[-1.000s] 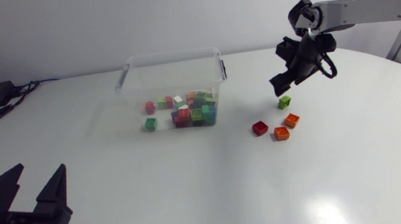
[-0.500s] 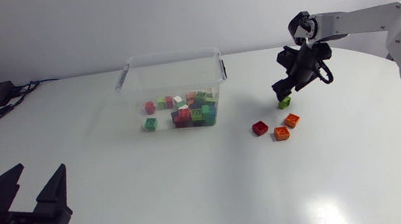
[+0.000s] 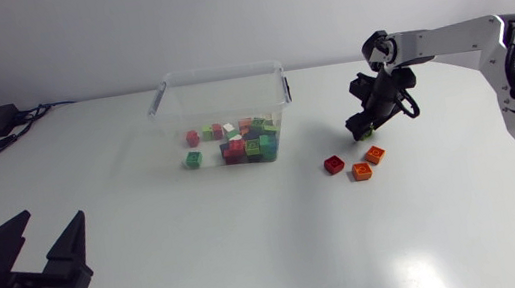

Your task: Place the duplo bricks in the container

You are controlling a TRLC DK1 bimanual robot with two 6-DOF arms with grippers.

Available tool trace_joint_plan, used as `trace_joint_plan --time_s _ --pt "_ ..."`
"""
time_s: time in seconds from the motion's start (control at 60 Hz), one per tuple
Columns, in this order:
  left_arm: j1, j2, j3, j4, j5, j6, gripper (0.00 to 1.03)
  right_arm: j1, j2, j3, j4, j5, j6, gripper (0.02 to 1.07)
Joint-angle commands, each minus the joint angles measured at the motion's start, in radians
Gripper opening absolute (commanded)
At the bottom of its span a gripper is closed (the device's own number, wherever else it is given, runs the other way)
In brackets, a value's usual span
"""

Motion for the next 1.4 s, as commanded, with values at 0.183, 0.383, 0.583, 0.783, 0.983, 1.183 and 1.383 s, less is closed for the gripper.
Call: trace_joint_plan --time_s 0.183,0.383,0.583,0.783,0.983,1.183,1.383 --pt "0.009 -0.008 -0.019 0.013 0.008 0.009 0.99 0.011 0.042 0.008 0.002 0.016 -0.035 0.5" --pt "0.009 -0.008 -0.019 0.013 0.008 0.009 0.99 0.012 0.049 0.011 0.006 0.016 -0.041 0.41" --pt "0.009 -0.008 -0.019 0.013 0.008 0.009 0.99 0.011 0.002 -0.025 0.019 0.011 -0.043 0.39" --pt "0.009 -0.008 -0.019 0.013 0.008 0.009 0.99 0.055 -0.29 -0.184 0.011 -0.036 -0.021 0.39" --pt "0.009 -0.008 -0.019 0.013 0.008 0.009 0.99 0.205 -0.537 -0.279 0.003 -0.041 0.045 0.39" --pt "0.009 -0.008 -0.019 0.013 0.008 0.009 0.99 0.328 -0.595 -0.259 0.048 -0.058 0.125 0.39" --pt "0.009 -0.008 -0.019 0.013 0.008 0.009 0.99 0.416 -0.563 -0.238 0.204 -0.064 0.203 0.39"
